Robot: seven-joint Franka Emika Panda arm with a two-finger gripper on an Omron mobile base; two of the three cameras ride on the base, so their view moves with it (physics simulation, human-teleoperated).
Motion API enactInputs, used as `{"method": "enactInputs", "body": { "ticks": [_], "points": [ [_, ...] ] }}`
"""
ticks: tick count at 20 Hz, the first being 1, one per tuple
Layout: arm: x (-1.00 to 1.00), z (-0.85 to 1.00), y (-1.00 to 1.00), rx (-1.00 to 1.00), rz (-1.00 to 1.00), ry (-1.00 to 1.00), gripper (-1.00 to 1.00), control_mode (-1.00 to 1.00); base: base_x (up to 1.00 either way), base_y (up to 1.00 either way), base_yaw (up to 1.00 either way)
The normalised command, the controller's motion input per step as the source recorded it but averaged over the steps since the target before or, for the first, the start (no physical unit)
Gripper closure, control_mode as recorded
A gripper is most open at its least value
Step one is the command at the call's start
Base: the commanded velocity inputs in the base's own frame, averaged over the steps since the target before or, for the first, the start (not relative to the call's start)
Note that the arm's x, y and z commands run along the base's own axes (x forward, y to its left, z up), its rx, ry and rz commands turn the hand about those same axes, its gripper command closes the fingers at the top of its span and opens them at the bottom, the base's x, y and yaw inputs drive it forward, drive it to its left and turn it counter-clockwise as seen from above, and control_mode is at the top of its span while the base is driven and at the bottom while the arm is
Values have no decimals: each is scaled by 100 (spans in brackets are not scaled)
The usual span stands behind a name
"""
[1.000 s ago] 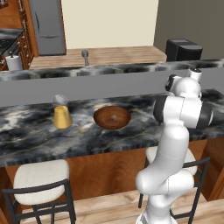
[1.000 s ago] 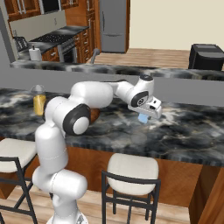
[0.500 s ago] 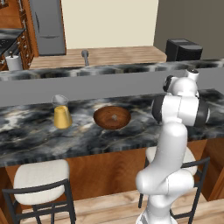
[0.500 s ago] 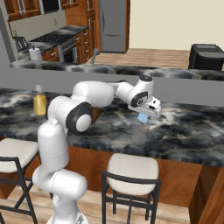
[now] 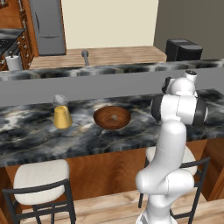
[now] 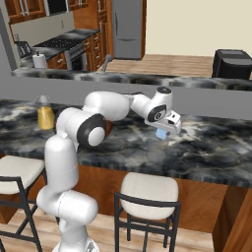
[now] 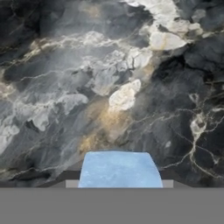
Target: There are two ice cubes in the ice bowl. Place both ice cubes in the glass cup.
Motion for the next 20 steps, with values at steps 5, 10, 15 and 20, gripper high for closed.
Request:
{"method": "enactInputs", "body": {
  "ticks": [5, 10, 15, 20],
  "points": [
    [9, -15, 0, -1, 0, 0, 100, -100, 0, 0, 0],
    [-10, -2, 0, 0, 1, 0, 100, -100, 0, 0, 0],
    [-27, 0, 6, 0, 3, 0, 100, -100, 0, 0, 0],
    [0, 0, 0, 0, 0, 0, 100, -100, 0, 0, 0]
  ]
}}
